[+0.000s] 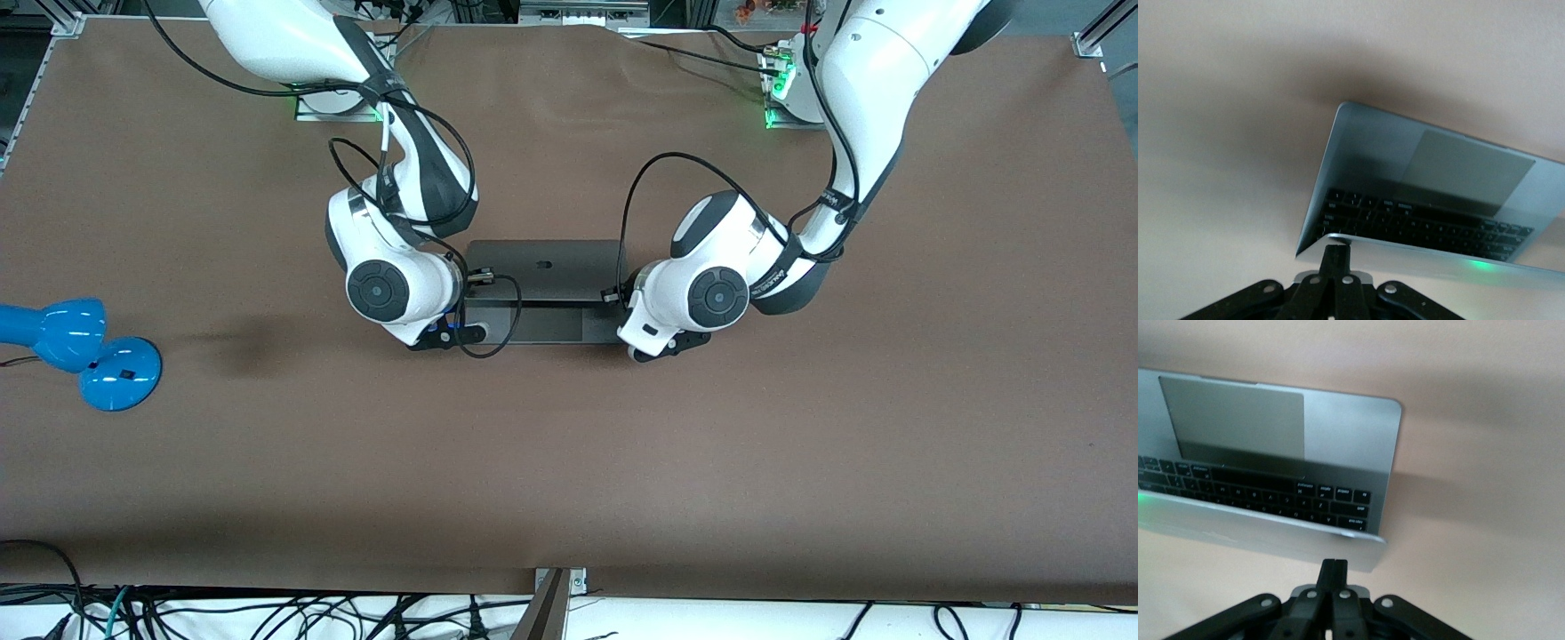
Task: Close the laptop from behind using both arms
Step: 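Push the laptop lid forward with both grippers from behind, then press the lid down onto the keyboard with both grippers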
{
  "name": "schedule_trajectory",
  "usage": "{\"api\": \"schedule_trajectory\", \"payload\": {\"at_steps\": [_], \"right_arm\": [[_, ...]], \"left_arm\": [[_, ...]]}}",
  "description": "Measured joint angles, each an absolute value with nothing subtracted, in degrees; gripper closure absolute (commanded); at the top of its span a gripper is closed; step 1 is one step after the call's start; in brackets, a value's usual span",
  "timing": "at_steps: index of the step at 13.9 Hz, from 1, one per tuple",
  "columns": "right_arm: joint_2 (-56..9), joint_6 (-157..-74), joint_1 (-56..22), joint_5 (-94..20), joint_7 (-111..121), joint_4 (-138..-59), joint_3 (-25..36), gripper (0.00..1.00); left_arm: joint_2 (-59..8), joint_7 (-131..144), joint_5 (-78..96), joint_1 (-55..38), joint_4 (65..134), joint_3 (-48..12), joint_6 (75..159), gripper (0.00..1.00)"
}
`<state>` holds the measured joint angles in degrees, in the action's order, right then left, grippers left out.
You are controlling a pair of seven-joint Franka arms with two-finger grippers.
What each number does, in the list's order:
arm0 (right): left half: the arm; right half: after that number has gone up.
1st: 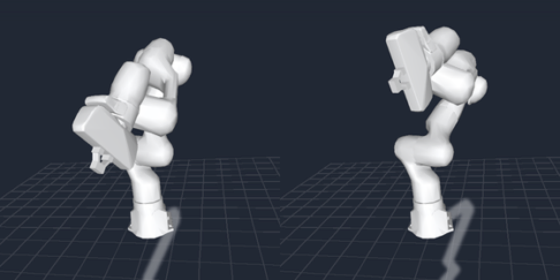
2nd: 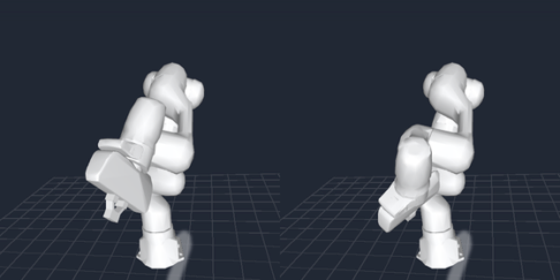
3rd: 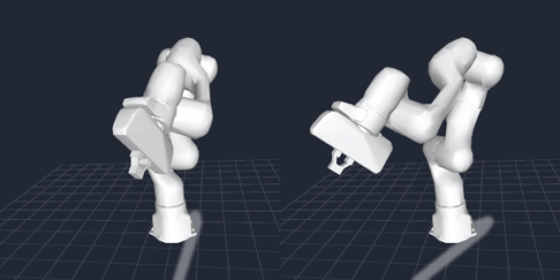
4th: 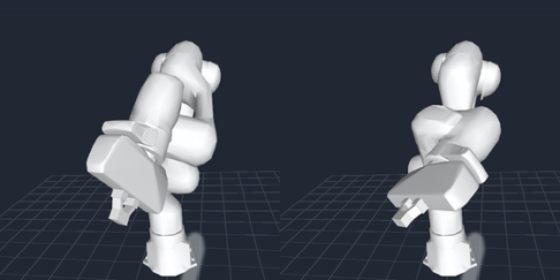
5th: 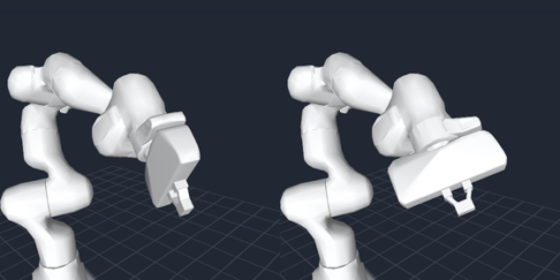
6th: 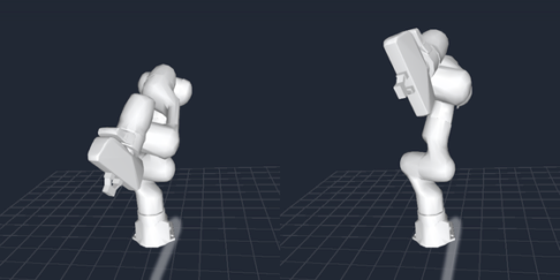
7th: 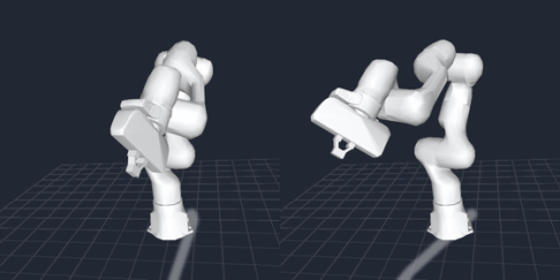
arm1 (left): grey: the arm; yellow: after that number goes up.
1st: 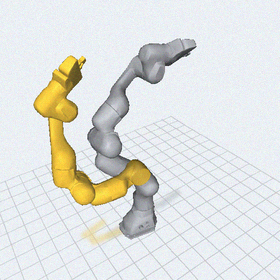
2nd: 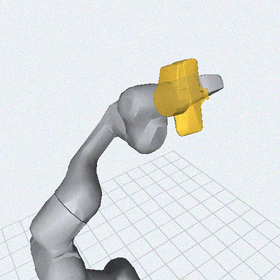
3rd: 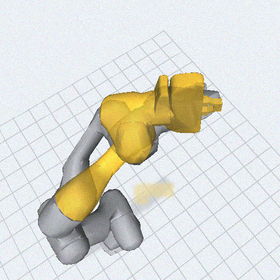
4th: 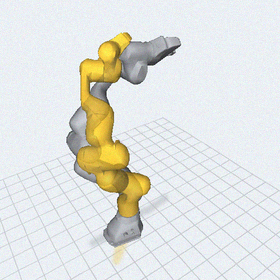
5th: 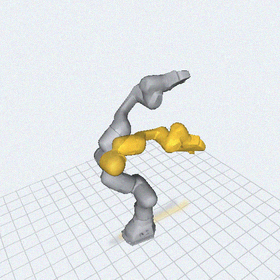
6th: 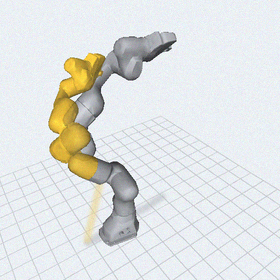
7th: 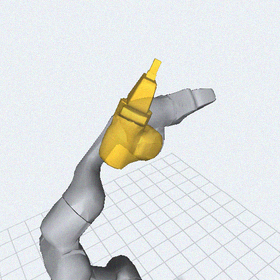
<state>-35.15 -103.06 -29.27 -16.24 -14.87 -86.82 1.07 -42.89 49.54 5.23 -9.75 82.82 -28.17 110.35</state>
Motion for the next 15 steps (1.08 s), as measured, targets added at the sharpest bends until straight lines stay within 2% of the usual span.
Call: {"api": "schedule_trajectory", "payload": {"at_steps": [10,15], "right_arm": [[-41.09,-106.07,-29.01,-15.74,-14.77,-83.06,1.35,1.0],[-43.57,-109.38,-28.97,-14.4,-14.68,-83.02,1.35,1.0]], "left_arm": [[-47.24,49.54,2.83,-9.92,81.71,-27.62,114.38,1.0],[-48.37,49.54,2.69,-12.53,81.2,-24.82,116.36,1.0]]}}
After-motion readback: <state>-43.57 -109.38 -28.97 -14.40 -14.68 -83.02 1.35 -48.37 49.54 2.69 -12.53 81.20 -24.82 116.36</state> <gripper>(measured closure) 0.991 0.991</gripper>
